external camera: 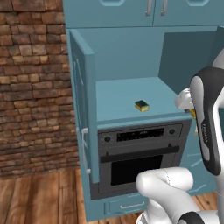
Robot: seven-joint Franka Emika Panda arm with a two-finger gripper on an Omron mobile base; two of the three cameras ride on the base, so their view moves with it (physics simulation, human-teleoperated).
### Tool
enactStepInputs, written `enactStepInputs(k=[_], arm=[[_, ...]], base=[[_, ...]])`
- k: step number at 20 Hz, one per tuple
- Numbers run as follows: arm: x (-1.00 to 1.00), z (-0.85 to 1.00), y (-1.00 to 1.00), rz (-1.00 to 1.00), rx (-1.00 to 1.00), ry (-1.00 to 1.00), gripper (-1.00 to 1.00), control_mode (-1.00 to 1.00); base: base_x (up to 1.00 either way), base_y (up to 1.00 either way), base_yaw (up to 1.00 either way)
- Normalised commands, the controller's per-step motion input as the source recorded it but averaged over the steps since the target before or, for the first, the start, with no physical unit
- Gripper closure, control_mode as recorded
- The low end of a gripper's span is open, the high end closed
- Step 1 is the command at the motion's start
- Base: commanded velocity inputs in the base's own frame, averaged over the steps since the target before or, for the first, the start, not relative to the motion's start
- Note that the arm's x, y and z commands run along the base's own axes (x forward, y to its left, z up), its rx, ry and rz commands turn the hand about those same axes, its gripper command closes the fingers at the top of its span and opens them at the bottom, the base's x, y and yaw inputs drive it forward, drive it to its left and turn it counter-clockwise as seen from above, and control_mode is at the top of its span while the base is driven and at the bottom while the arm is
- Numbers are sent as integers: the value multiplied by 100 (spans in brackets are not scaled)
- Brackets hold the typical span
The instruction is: Pick up the sponge and sponge from the sink, and place them back in the cabinet, and close the cabinet doors.
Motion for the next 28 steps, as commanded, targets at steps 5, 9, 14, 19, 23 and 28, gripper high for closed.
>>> enactStepInputs(k=[5,9,14,19,23,28], arm=[[0,0,0,0,0,0,100,100],[0,0,0,0,0,0,100,100],[0,0,0,0,0,0,100,100],[0,0,0,0,0,0,100,100],[0,0,0,0,0,0,100,100],[0,0,0,0,0,0,100,100]], base=[[24,-31,2],[7,-25,0],[3,-5,0],[3,0,0],[0,0,0],[0,0,0]])
